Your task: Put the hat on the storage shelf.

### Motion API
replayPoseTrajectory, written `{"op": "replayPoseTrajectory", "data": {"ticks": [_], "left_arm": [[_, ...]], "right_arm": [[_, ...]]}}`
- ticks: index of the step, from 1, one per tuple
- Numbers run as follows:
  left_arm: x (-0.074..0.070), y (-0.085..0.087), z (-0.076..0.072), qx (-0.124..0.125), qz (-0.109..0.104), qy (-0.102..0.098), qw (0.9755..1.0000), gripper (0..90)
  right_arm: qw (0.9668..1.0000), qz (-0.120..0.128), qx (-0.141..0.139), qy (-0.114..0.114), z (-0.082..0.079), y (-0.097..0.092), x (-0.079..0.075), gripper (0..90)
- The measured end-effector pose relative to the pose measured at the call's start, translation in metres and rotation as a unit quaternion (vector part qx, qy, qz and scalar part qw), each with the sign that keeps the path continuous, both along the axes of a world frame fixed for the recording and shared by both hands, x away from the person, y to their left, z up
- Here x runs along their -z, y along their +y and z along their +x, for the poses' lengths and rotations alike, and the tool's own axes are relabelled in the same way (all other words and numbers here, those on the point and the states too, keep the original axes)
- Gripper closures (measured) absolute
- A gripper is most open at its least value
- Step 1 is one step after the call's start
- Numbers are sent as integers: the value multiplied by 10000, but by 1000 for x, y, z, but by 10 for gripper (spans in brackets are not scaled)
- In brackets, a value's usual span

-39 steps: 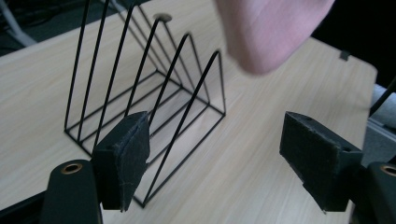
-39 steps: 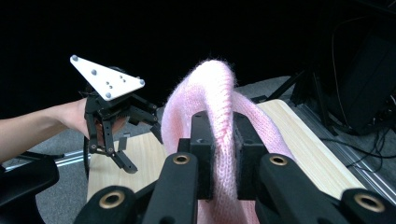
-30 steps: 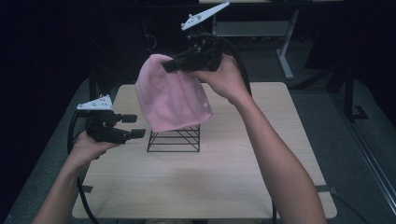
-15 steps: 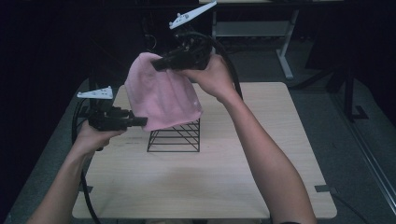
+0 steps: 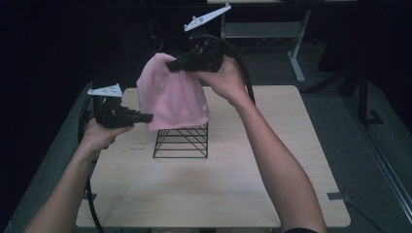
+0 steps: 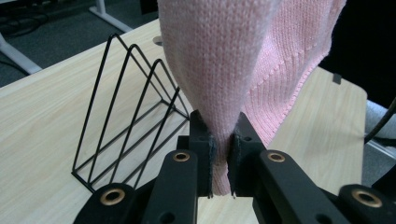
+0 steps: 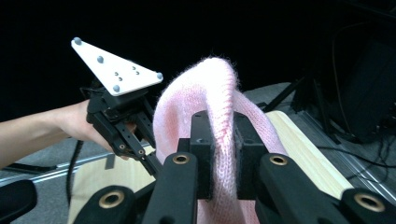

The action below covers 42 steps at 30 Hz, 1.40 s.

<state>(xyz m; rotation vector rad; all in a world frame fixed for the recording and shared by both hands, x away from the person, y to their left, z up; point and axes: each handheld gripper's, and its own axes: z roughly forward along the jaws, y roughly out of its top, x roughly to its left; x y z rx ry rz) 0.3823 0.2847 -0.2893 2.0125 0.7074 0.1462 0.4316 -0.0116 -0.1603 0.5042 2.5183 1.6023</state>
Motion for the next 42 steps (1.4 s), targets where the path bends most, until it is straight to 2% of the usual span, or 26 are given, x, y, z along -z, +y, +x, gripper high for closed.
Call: {"op": "replayPoseTrajectory", "data": {"ticks": [11, 15, 23, 32, 37, 42], "left_arm": [[8, -9, 15, -112, 185, -52, 9998, 818], [10, -10, 19, -153, 166, -61, 9997, 818], [14, -14, 23, -145, 259, -144, 9995, 817], [16, -23, 20, 13, 494, -289, 9984, 816], [17, -25, 18, 61, 566, -291, 9980, 816], [20, -23, 15, 73, 704, -299, 9970, 816]], "right_arm": [[9997, 39, 228, 14, 17, -15, 17, 811], [9997, 15, 240, 6, 23, -19, 20, 811], [9998, 9, 167, -131, 29, -22, 26, 811], [9997, 148, 124, -150, 29, -32, 38, 811], [9996, 146, 91, -215, 25, -35, 40, 810], [9997, 204, 21, -158, 21, -36, 46, 810]]}}
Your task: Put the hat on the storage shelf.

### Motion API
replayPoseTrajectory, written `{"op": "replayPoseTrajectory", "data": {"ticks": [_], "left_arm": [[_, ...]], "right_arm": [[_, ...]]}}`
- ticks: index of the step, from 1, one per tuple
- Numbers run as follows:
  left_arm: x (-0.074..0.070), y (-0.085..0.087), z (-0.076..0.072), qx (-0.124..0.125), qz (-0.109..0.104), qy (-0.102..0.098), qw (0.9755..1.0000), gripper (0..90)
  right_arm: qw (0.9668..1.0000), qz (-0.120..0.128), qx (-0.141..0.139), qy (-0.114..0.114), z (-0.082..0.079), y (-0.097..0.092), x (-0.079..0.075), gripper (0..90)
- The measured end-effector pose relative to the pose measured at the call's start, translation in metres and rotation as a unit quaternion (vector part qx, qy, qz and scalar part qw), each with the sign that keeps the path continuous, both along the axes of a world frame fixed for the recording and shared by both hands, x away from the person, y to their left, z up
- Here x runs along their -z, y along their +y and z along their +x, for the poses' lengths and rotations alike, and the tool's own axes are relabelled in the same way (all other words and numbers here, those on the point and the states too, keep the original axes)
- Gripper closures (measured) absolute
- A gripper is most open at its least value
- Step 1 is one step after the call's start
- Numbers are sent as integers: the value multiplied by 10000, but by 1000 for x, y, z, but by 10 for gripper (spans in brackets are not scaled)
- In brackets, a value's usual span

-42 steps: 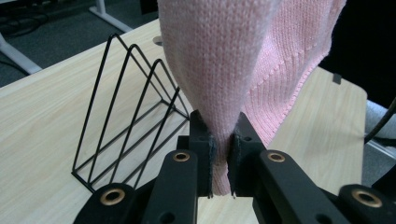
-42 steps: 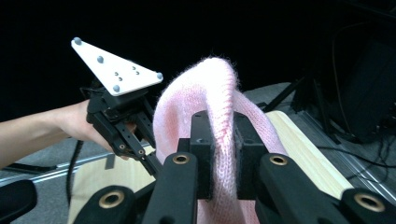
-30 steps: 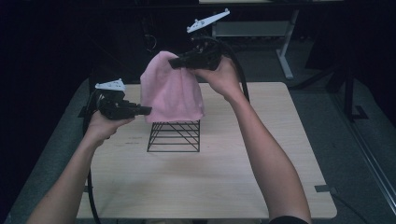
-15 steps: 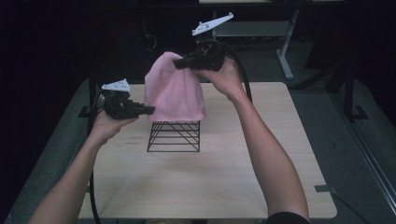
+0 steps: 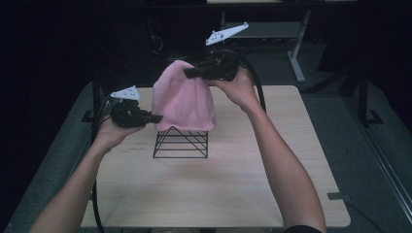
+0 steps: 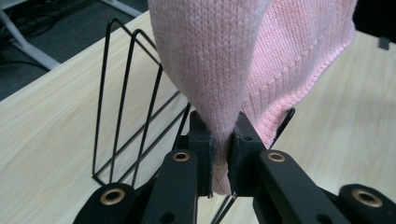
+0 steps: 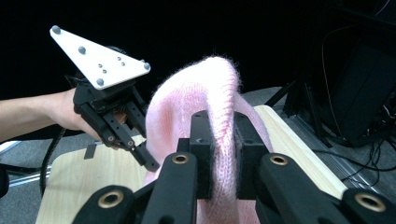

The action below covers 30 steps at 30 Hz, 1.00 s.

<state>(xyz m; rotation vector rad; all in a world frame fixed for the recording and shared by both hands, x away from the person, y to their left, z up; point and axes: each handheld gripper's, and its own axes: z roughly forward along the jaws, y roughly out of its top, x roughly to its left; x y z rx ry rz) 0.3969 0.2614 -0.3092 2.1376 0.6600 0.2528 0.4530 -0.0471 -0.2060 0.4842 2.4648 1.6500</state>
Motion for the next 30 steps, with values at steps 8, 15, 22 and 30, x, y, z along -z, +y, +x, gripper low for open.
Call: {"op": "replayPoseTrajectory", "data": {"ticks": [8, 15, 22, 30], "left_arm": [[9, 7, -4, -58, 129, 75, 9999, 817], [16, 13, -8, -71, 209, 94, 9997, 820], [23, 16, -11, -90, 425, 161, 9989, 822], [36, 18, -11, -109, 575, 261, 9979, 824]], "right_arm": [[9998, -88, -183, 33, -8, 7, 9, 804], [9994, -148, -314, 84, -16, 13, 13, 803], [9985, -238, -412, 258, -20, 17, 25, 797], [9972, -350, -500, 427, -21, 19, 41, 789]]}}
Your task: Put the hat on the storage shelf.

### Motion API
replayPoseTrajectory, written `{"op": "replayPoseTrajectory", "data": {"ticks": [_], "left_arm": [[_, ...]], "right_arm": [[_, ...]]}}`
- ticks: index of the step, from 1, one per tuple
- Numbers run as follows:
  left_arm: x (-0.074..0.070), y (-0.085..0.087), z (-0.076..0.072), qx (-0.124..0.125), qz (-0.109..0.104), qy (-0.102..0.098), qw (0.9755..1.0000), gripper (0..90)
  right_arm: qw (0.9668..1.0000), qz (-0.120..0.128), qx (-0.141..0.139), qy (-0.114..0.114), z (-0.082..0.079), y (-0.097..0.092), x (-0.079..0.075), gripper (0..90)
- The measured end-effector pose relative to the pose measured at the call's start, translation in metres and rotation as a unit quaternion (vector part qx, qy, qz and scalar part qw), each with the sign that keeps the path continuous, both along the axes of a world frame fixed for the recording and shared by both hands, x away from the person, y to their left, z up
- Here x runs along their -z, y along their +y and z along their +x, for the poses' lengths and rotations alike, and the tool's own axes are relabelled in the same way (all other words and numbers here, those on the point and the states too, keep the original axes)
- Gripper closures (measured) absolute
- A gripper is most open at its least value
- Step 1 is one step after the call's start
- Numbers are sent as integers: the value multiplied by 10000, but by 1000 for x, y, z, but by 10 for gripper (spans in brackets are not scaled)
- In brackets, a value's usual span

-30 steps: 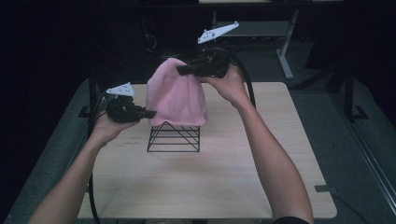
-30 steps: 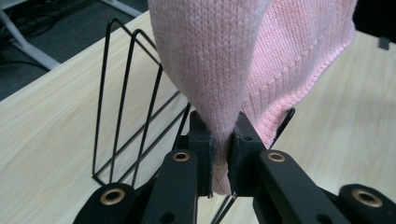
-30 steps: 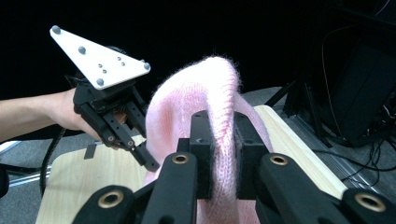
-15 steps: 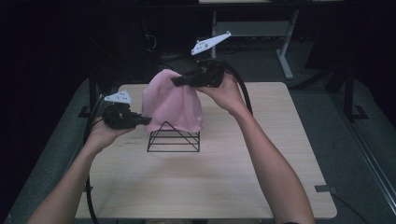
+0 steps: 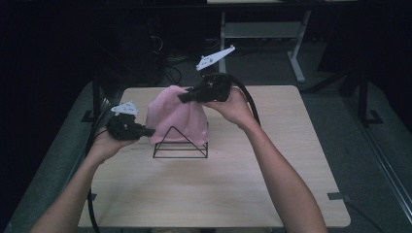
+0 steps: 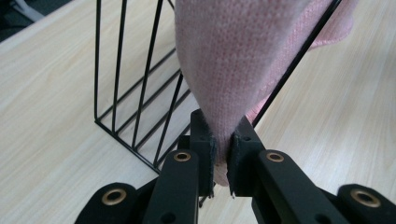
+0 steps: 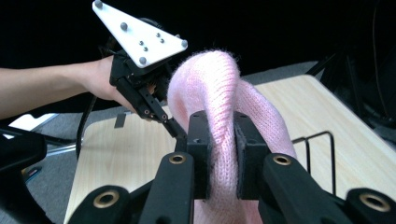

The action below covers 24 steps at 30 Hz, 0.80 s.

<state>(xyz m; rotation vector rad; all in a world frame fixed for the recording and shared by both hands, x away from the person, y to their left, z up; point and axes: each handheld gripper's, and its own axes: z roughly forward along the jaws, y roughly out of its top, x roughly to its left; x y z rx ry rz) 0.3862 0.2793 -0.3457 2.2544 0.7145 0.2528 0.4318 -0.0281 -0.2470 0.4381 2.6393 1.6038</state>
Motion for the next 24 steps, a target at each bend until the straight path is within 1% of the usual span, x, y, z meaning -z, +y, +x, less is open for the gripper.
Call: {"op": "replayPoseTrajectory", "data": {"ticks": [1, 2, 3, 4, 5, 6, 7, 8, 11, 13, 14, 15, 16, 18, 19, 20, 24], "left_arm": [[2, -1, 0, -5, 42, 44, 10000, 824], [2, -1, 1, 32, 138, 24, 9999, 824], [3, -2, 0, -1, 138, 52, 9999, 824], [4, -2, 1, 33, 223, 25, 9997, 824], [5, -3, 1, 44, 255, 37, 9997, 825], [7, -3, 1, 31, 227, 47, 9997, 826], [9, -2, 2, 76, 309, 38, 9995, 827], [12, -2, 1, 47, 287, 80, 9995, 828], [17, 0, 2, 42, 348, 104, 9993, 829], [22, 1, 1, -3, 329, 163, 9993, 831], [23, 2, 1, 22, 412, 123, 9991, 831], [24, 3, 2, 29, 455, 143, 9989, 831], [26, 2, 1, -6, 424, 178, 9989, 831], [30, 3, 1, 33, 499, 199, 9986, 832], [32, 3, 1, 7, 486, 230, 9986, 832], [34, 3, 1, 24, 519, 234, 9984, 831], [40, 2, 1, 51, 603, 272, 9978, 831]], "right_arm": [[10000, -23, -16, 35, 1, 0, 2, 789], [10000, -45, -24, 68, 0, 1, 3, 788], [9999, -68, -23, 80, 0, 1, 5, 789], [9999, -78, -33, 76, 0, 1, 6, 789], [9999, -83, -46, 97, 0, 2, 8, 789], [9998, -106, -44, 137, 0, 2, 9, 789], [9998, -107, -44, 136, 0, 2, 10, 789], [9998, -138, -56, 153, 0, 2, 12, 788], [9995, -246, -86, 205, 0, 3, 17, 787], [9992, -295, -118, 259, -1, 5, 19, 787], [9990, -317, -124, 272, 0, 6, 21, 787], [9989, -352, -141, 290, 0, 7, 22, 787], [9988, -365, -154, 301, 0, 8, 23, 787], [9986, -414, -164, 293, -1, 10, 26, 787], [9983, -425, -164, 353, -1, 11, 28, 787], [9981, -445, -174, 379, -1, 11, 29, 786], [9973, -552, -190, 440, -1, 11, 36, 785]]}}
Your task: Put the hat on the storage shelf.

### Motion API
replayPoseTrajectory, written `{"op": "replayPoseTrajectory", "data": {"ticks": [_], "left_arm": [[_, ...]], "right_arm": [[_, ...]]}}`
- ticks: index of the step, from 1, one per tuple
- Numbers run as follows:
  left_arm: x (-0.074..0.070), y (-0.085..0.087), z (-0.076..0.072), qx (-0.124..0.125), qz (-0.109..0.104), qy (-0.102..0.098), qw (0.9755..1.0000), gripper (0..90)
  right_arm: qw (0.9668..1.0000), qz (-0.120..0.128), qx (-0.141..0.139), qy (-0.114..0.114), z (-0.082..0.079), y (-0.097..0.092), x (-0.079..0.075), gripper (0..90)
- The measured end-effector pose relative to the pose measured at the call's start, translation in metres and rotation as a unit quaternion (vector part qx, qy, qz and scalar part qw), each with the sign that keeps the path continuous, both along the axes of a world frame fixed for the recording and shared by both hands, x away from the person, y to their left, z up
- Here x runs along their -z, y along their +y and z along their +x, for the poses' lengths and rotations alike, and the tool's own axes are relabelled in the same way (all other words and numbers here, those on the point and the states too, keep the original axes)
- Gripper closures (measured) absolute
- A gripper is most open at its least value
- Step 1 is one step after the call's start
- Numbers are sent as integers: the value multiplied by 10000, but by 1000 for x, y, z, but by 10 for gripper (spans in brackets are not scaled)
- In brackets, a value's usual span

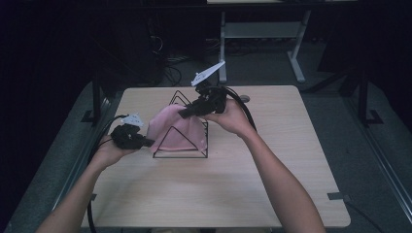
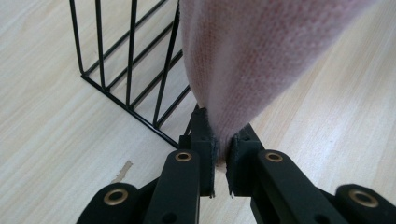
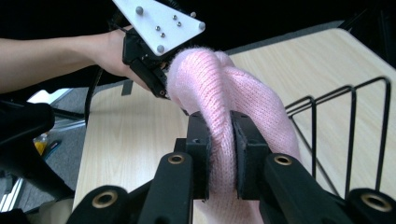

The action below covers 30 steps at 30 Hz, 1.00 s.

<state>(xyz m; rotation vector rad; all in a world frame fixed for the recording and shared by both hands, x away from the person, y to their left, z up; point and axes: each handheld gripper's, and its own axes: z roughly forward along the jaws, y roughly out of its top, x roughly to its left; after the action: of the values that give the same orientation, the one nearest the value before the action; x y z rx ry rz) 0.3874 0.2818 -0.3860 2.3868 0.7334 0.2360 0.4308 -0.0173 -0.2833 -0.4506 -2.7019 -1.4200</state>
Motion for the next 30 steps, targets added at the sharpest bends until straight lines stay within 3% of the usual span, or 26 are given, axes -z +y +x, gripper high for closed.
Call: {"op": "replayPoseTrajectory", "data": {"ticks": [15, 20, 23, 30], "left_arm": [[14, -7, 5, 135, 468, 135, 9987, 829], [19, -7, 8, 196, 741, 236, 9968, 829], [21, -7, 9, 200, 803, 282, 9962, 828], [26, -7, 11, 200, 860, 361, 9954, 827]], "right_arm": [[9990, -294, -153, 288, 1, 0, 18, 765], [9987, -346, -195, 334, 2, 1, 23, 751], [9983, -373, -172, 425, 1, 2, 23, 759], [9983, -362, -221, 401, 3, 3, 28, 776]]}}
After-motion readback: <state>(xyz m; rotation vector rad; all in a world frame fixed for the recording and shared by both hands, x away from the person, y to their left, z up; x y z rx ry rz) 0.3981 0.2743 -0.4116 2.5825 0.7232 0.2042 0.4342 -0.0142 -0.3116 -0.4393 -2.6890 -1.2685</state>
